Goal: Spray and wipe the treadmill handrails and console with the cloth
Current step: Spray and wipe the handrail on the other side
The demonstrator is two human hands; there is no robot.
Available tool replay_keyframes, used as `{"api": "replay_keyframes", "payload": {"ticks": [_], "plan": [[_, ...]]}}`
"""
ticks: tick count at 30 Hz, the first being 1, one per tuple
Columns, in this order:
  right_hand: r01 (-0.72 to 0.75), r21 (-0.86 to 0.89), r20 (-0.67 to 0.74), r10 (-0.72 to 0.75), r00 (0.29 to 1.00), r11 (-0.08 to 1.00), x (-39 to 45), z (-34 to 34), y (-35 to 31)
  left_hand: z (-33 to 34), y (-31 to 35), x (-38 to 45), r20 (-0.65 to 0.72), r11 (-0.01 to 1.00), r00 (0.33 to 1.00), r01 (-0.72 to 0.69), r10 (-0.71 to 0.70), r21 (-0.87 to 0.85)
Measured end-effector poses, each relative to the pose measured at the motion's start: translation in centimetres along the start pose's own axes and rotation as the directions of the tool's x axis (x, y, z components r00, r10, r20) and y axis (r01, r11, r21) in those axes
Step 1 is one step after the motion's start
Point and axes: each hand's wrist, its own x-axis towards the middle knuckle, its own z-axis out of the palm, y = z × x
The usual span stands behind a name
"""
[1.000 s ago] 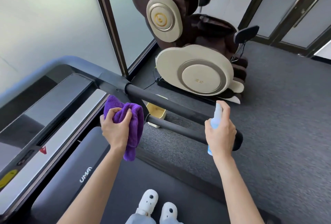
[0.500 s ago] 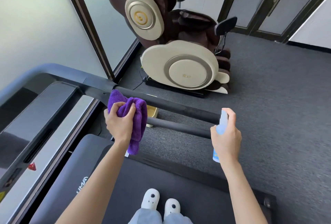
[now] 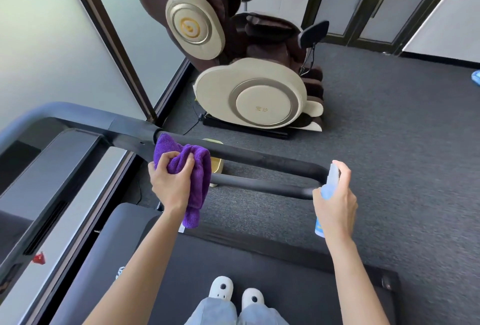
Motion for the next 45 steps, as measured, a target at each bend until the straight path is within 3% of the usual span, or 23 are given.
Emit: {"api": "replay_keyframes", "payload": {"ticks": [10, 24, 30, 34, 38, 45], "plan": [[-0.055, 0.135, -0.128, 0.073, 0.989, 0.989, -0.4, -1.4, 1.7, 0.1, -0.4, 0.7, 0.009, 1.000, 1.000, -0.019, 0.019, -0.001], [0.271, 0.084, 0.028, -0.274, 0.961, 0.959, -0.8, 2.6, -4.6, -1.3, 0.2, 4.8, -0.022, 0.990, 0.990, -0.139, 0.139, 0.024], [0.313, 0.073, 0.054, -0.317, 0.947, 0.947, -0.4, 4.9, -7.2, 1.2, 0.5, 10.2, -0.012, 0.966, 0.982, -0.186, 0.191, 0.178], [0.317, 0.079, 0.046, -0.321, 0.946, 0.945, -0.2, 5.7, -8.1, 5.1, 1.1, 9.7, -0.079, 0.911, 0.996, -0.009, 0.046, 0.413], [0.326, 0.084, 0.051, -0.331, 0.942, 0.941, 0.3, 6.0, -8.3, 6.3, 0.8, 8.8, -0.107, 0.908, 0.992, -0.010, 0.060, 0.419], [0.319, 0.125, 0.065, -0.329, 0.942, 0.939, 1.6, 5.7, -9.7, 8.6, 1.2, 4.5, -0.015, 0.895, 0.993, -0.096, 0.115, 0.435]]}}
